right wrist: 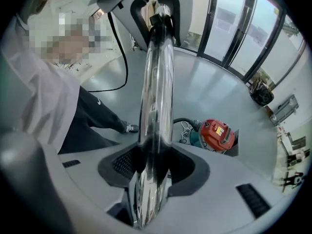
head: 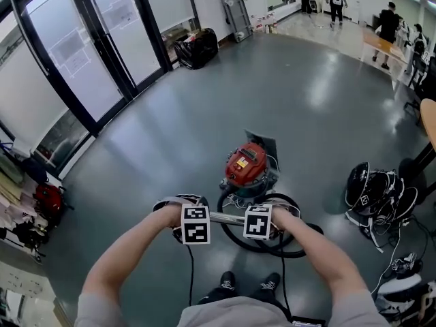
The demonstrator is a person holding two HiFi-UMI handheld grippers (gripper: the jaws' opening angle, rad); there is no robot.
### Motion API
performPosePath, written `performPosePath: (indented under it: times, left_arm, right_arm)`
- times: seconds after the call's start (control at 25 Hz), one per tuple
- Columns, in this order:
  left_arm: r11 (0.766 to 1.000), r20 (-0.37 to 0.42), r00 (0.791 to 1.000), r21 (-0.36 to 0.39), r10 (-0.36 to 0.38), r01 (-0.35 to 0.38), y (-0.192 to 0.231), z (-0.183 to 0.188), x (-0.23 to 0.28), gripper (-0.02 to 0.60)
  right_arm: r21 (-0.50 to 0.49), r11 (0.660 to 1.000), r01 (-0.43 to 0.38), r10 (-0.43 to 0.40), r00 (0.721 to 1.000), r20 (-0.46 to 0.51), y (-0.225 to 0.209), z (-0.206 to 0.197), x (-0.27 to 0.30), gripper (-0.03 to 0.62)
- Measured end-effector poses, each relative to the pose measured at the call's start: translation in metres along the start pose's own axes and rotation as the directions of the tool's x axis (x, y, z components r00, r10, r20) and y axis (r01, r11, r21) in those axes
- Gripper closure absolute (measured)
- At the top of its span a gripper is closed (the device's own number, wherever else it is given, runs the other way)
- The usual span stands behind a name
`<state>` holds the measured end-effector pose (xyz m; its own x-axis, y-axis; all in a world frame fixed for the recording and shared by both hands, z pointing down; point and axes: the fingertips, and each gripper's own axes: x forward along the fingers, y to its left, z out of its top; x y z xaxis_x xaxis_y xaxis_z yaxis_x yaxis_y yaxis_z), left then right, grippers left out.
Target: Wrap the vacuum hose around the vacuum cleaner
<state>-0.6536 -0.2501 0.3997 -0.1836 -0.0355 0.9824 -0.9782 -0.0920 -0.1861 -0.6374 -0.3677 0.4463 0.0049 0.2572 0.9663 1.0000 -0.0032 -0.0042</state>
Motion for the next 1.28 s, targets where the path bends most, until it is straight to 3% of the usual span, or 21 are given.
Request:
performPosePath:
  times: [0.12,0.16,0.56,0.76,0.92,1.08,1.28]
  left_arm:
    - [1.000,-0.018,0.999,0.009,-0.026,0.026,-0.012,-0.022,0.015,0.393]
    - [1.000,-0.028,0.999,0.018,-0.020,0.020,-0.013,-0.030,0.018,0.432]
    - [1.000,0.028,1.000,-0.008,-0.013,0.013,-0.025,-0.075,0.039,0.434]
    - [0.996,0.056,0.998,-0.080,-0.042,0.046,-0.037,-0.096,0.054,0.433]
    - [0.990,0.069,0.996,-0.126,-0.059,0.067,-0.044,-0.110,0.067,0.433]
    - [0.978,0.080,0.992,-0.175,-0.098,0.111,-0.072,-0.121,0.093,0.433]
    - [0.938,0.131,0.979,-0.291,-0.155,0.188,-0.115,-0.131,0.124,0.433]
  right_arm:
    - [-0.033,0.999,-0.004,0.004,1.000,-0.012,0.004,0.020,-0.001,0.436]
    - [-0.040,0.999,-0.002,0.001,1.000,-0.017,0.003,0.026,-0.001,0.436]
    - [-0.031,0.999,0.013,-0.013,1.000,0.028,0.003,0.068,0.020,0.436]
    - [-0.047,0.985,0.163,-0.158,0.983,0.092,-0.003,0.084,0.024,0.434]
    - [-0.039,0.959,0.282,-0.279,0.958,0.072,-0.016,0.083,0.015,0.382]
    - [0.131,0.920,0.370,-0.384,0.917,0.109,-0.024,0.072,-0.018,0.372]
    - [0.404,0.812,0.421,-0.505,0.854,0.124,-0.031,0.042,-0.055,0.372]
